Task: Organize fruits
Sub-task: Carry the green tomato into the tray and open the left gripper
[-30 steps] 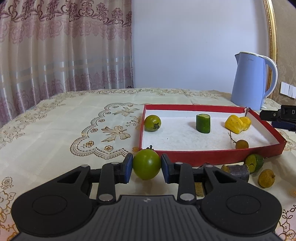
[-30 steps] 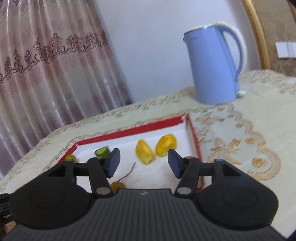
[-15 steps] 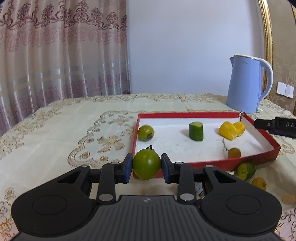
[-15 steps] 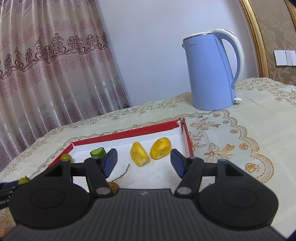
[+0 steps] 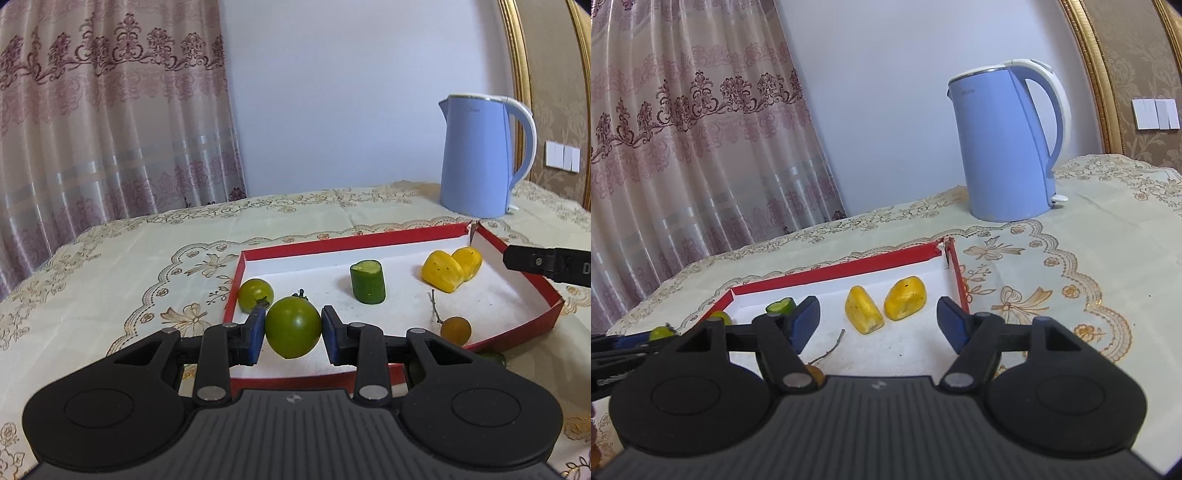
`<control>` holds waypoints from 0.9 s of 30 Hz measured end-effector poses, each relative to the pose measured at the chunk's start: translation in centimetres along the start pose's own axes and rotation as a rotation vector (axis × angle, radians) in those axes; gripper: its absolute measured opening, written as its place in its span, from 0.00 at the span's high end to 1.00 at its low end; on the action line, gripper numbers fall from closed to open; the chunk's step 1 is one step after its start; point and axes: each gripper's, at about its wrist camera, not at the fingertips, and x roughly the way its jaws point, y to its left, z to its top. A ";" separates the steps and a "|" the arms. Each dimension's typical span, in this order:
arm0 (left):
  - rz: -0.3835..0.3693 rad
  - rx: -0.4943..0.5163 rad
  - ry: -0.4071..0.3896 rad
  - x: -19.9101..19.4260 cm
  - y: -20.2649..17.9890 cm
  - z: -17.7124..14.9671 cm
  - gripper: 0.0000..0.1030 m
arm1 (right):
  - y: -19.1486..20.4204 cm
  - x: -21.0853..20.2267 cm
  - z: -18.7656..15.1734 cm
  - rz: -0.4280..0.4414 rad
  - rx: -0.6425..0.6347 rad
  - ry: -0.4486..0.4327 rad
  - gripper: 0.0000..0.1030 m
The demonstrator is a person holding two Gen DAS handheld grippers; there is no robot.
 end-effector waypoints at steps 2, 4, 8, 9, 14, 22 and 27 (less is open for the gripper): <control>0.008 0.011 0.001 0.4 -0.3 0.2 0.69 | 0.0 -0.1 0.0 -0.001 -0.004 -0.005 0.27; 0.016 0.023 0.005 1.0 -0.6 0.5 0.69 | 0.1 -0.2 0.0 -0.003 -0.005 -0.010 0.27; 0.032 0.035 0.029 2.4 -0.8 0.9 0.69 | 0.1 -0.3 0.1 -0.003 -0.003 -0.007 0.24; 0.032 0.036 0.037 2.8 -0.8 1.0 0.69 | 0.1 -0.3 0.1 -0.002 -0.002 -0.009 0.24; 0.051 0.047 0.073 4.8 -1.1 1.4 0.69 | 0.1 -0.4 0.1 -0.002 -0.001 -0.008 0.22; 0.063 0.047 0.123 7.1 -1.1 1.9 0.69 | -0.2 -0.4 0.2 -0.002 0.014 -0.002 0.22; 0.071 0.043 0.133 7.8 -1.0 2.2 0.69 | -0.2 -0.3 0.1 -0.001 0.013 -0.003 0.20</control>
